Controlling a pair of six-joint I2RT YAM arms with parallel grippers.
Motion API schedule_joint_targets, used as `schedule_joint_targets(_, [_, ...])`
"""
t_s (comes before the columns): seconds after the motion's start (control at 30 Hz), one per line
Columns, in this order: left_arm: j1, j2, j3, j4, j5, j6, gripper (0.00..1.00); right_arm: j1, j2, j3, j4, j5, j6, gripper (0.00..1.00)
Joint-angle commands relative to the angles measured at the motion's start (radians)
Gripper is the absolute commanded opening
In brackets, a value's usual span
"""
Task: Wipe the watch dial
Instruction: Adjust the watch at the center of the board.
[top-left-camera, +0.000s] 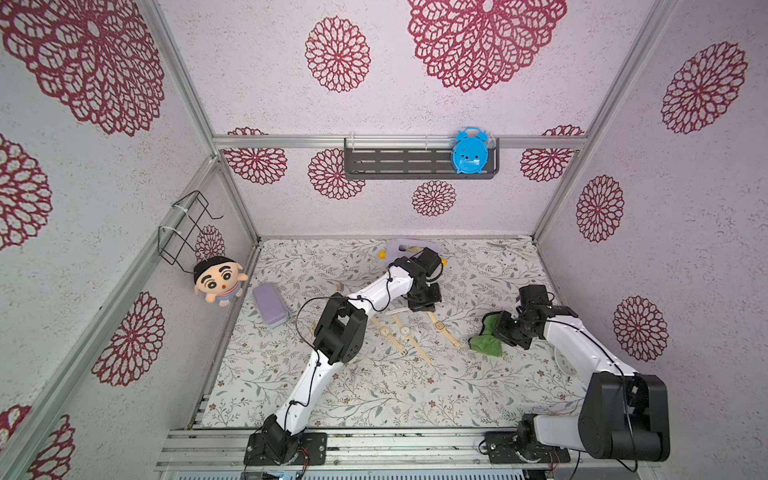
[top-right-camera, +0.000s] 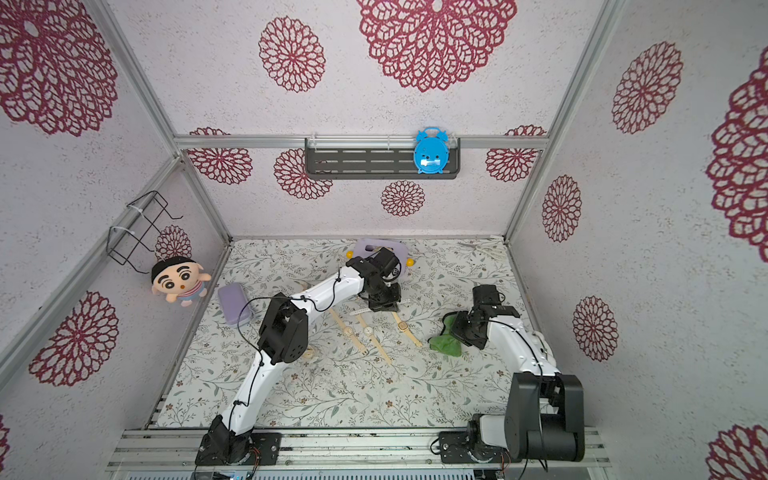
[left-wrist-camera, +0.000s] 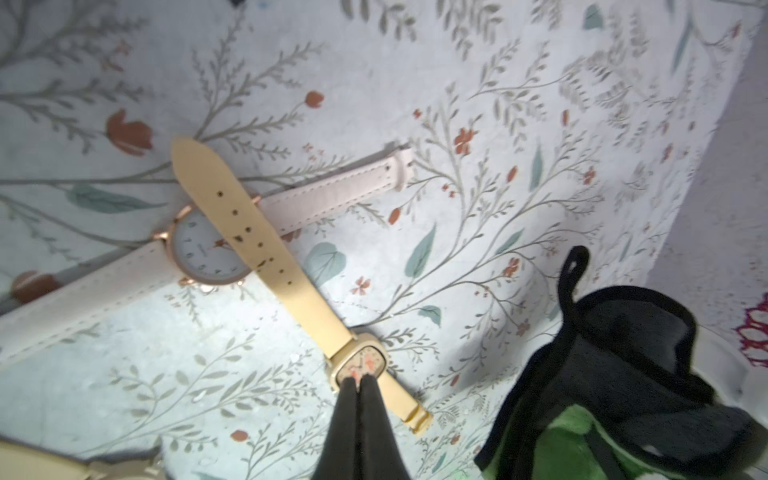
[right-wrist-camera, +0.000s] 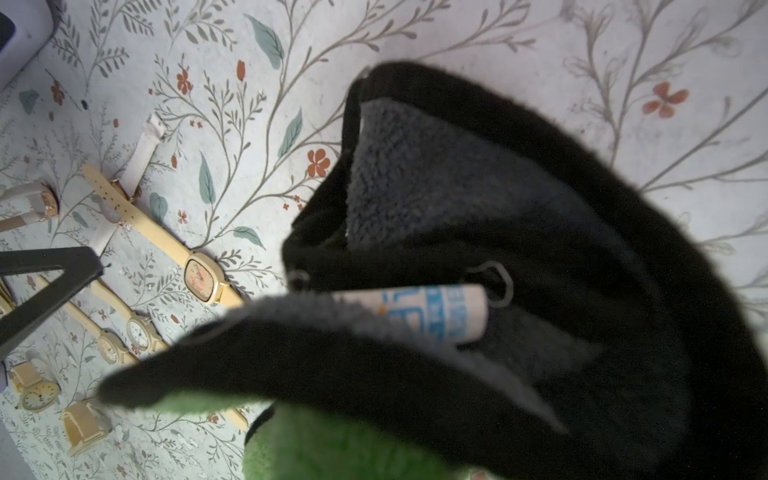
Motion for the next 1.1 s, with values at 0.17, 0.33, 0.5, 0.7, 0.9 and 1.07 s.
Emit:
schedule_joint_targets(0.17, [0.008, 0.083, 0.062, -0.018, 0.012, -0.002, 0.0, 0.005, 0.012, 0.064, 0.006, -0.011, -0.022, 0.0])
schedule_joint_targets(0.33, [0.01, 0.082, 0.03, -0.008, 0.01, 0.008, 0.0, 0.008, 0.019, 0.066, 0.008, -0.012, -0.023, 0.0])
schedule_joint_targets(0.5, [0.015, 0.092, 0.009, -0.007, 0.009, 0.021, 0.0, 0.019, 0.023, 0.069, 0.019, -0.013, -0.013, 0.0])
schedule_joint_targets(0.7, [0.017, 0.104, -0.032, 0.006, 0.007, 0.035, 0.0, 0.061, 0.026, 0.081, 0.046, -0.033, -0.006, 0.0])
schedule_joint_targets(0.9, [0.019, 0.121, -0.06, 0.021, 0.013, 0.039, 0.0, 0.114, 0.031, 0.081, 0.141, -0.129, 0.021, 0.01])
schedule_joint_targets(1.07, [0.02, 0.133, -0.065, 0.029, 0.019, 0.035, 0.0, 0.174, 0.088, 0.082, 0.243, -0.226, 0.057, 0.0])
